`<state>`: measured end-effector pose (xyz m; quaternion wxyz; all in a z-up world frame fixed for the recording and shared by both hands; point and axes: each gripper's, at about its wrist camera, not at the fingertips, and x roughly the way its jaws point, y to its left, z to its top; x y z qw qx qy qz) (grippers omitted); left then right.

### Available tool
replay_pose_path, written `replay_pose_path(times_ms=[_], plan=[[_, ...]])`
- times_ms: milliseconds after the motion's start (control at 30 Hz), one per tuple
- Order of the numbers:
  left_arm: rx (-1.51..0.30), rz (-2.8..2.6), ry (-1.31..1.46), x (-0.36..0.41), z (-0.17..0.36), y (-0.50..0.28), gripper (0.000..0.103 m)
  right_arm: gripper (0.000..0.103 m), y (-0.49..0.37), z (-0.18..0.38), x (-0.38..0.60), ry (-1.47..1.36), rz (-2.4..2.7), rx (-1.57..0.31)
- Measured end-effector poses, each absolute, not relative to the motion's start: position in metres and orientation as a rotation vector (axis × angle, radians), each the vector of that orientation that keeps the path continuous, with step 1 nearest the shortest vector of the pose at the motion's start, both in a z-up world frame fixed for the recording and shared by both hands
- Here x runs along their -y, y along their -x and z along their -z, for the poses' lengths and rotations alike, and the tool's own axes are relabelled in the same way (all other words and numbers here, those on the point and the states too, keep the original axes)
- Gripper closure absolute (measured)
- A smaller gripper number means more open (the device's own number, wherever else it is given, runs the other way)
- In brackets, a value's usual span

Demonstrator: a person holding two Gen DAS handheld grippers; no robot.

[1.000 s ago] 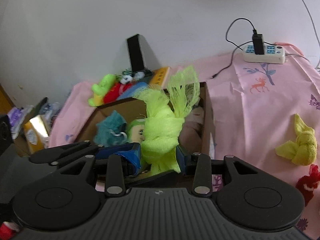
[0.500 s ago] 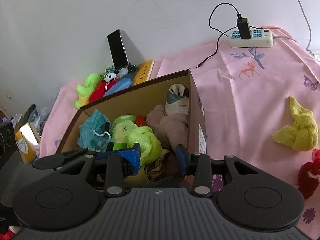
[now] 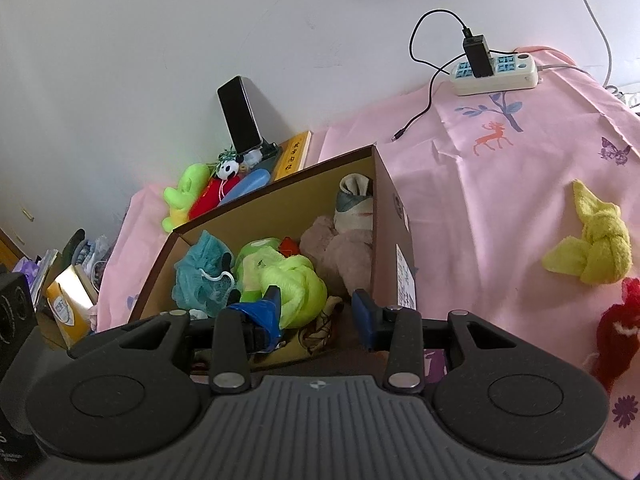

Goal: Organize soft objects
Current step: 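Raise the open right gripper out of the box, then move the right gripper to the white fluffy plush on the cloth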

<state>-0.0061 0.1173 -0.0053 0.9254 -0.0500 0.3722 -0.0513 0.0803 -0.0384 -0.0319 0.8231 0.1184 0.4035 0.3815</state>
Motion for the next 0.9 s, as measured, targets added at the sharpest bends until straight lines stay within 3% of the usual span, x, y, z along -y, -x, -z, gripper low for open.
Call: replay_pose_path(times_ms=[900], plan=[[-0.784,-0.053,0.017,-0.057,-0.009,0.030,0.012,0.080,-0.049,0.030,0.096,-0.259,-0.810,-0.832]])
